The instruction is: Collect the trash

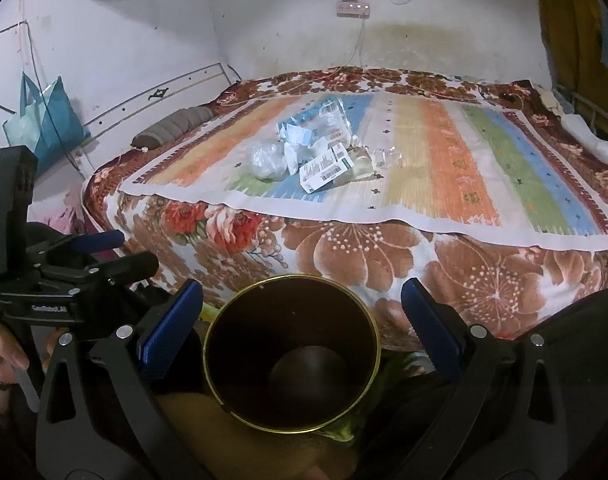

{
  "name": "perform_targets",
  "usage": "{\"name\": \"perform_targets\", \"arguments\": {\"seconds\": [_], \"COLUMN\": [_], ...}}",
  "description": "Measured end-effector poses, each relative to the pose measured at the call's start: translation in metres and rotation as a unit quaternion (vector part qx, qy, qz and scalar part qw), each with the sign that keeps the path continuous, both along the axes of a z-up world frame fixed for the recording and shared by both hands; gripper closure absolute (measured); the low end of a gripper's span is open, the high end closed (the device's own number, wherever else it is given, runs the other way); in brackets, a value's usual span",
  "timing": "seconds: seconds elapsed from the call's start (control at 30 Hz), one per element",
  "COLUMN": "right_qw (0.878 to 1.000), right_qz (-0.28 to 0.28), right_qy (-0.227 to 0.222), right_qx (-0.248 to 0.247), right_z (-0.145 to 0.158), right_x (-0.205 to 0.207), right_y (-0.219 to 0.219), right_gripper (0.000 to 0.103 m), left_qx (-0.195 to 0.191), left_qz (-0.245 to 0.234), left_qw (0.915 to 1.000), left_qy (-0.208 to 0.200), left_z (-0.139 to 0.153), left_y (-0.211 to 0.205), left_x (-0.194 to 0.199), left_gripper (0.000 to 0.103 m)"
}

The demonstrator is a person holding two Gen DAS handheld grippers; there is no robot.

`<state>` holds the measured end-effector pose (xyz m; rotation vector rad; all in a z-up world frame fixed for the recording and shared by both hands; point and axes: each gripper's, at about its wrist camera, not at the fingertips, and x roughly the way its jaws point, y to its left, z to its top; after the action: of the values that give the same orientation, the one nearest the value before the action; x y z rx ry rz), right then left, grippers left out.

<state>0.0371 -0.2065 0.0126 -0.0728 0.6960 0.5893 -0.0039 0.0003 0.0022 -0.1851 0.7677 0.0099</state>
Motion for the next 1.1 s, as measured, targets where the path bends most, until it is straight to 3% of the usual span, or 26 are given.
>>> {"name": "perform_targets", "arguments": {"seconds": [0.33, 0.53, 0.7, 1.1], "right_qw": [1.0, 1.0, 0.999, 1.0], "right_qz": [0.017, 0.012, 0.022, 0.012], "right_qy": [0.014, 0.015, 0.026, 0.022], "right_qx": [0.01, 0.012, 0.01, 0.012], "right_z": [-0.006, -0.007, -0.009, -0.007], "right_x": [0.002, 0.004, 0.005, 0.006], "right_y": [0.004, 0.002, 0.004, 0.002], "right_gripper": [0.009, 0.009, 0.009, 0.009], "left_qx": [-0.013, -0.02, -0.032, -0.03], "left_qz": [0.017, -0.003, 0.014, 0.022], "left_qw": [0.9998, 0.9997, 0.9986, 0.9991], "left_qy": [0.005, 0.014, 0.04, 0.018], "left_z": [-0.004, -0.005, -0.012, -0.006], "left_y": [0.003, 0.0, 0.006, 0.008], "left_x": [0.004, 0.007, 0.012, 0.009], "left_gripper": [0.005, 0.005, 0.005, 0.006]}}
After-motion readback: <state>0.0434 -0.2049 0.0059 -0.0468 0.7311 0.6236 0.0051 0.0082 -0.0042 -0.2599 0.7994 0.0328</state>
